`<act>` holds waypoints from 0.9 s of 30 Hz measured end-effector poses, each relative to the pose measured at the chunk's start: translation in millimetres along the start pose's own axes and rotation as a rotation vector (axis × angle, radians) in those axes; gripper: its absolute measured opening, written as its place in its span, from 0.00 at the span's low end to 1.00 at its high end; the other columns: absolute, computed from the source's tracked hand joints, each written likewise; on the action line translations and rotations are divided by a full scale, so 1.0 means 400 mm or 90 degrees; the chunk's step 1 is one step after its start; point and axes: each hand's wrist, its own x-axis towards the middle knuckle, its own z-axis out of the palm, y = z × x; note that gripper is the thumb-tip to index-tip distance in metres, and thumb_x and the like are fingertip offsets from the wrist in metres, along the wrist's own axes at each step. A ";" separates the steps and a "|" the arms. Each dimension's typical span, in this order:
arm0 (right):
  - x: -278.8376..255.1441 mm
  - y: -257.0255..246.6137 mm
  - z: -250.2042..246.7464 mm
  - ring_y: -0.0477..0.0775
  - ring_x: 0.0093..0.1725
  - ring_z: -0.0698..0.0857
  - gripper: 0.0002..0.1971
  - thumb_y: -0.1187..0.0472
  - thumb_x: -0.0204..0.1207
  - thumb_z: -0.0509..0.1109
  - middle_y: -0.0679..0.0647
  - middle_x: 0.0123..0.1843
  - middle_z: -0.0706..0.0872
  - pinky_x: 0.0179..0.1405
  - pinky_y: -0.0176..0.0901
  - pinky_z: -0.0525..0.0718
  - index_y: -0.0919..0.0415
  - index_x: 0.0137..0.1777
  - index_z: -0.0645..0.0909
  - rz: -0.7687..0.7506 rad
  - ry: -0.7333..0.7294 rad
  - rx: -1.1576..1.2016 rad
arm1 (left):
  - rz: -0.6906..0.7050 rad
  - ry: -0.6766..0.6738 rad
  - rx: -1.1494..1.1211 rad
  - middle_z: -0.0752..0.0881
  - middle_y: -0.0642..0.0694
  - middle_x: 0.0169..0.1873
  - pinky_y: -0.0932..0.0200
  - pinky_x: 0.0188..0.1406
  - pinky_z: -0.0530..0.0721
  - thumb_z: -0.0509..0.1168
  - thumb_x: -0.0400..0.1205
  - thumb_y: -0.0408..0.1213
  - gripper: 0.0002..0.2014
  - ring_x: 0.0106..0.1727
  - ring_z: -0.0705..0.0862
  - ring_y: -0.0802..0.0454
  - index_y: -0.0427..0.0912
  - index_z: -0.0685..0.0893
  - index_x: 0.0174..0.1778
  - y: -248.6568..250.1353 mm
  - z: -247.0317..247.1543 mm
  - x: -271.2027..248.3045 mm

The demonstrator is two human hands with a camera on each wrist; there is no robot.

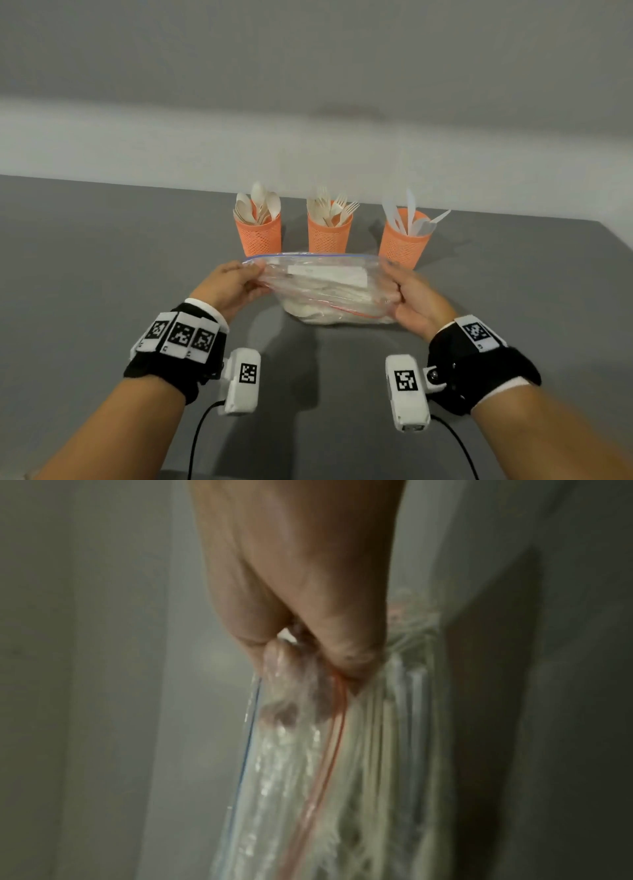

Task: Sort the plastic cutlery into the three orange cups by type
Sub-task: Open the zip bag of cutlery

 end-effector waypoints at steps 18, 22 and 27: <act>-0.020 0.066 0.077 0.58 0.75 0.66 0.38 0.53 0.67 0.76 0.57 0.73 0.67 0.74 0.50 0.68 0.60 0.74 0.64 -0.194 -0.070 -1.190 | 0.217 -0.053 0.843 0.50 0.47 0.81 0.56 0.69 0.73 0.66 0.71 0.27 0.44 0.73 0.72 0.41 0.48 0.52 0.81 -0.061 0.102 -0.008; -0.012 0.100 0.086 0.61 0.75 0.64 0.40 0.48 0.67 0.75 0.60 0.74 0.66 0.77 0.52 0.61 0.62 0.74 0.62 -0.262 -0.056 -1.380 | 0.150 -0.072 0.791 0.48 0.42 0.80 0.56 0.71 0.70 0.66 0.71 0.26 0.48 0.76 0.68 0.38 0.55 0.47 0.81 -0.073 0.107 0.000; -0.001 0.117 0.090 0.60 0.70 0.66 0.33 0.51 0.67 0.74 0.60 0.69 0.68 0.75 0.49 0.62 0.65 0.68 0.67 -0.328 -0.041 -1.374 | 0.143 -0.096 0.707 0.52 0.42 0.78 0.60 0.71 0.66 0.66 0.71 0.25 0.48 0.77 0.66 0.39 0.56 0.46 0.81 -0.074 0.091 0.002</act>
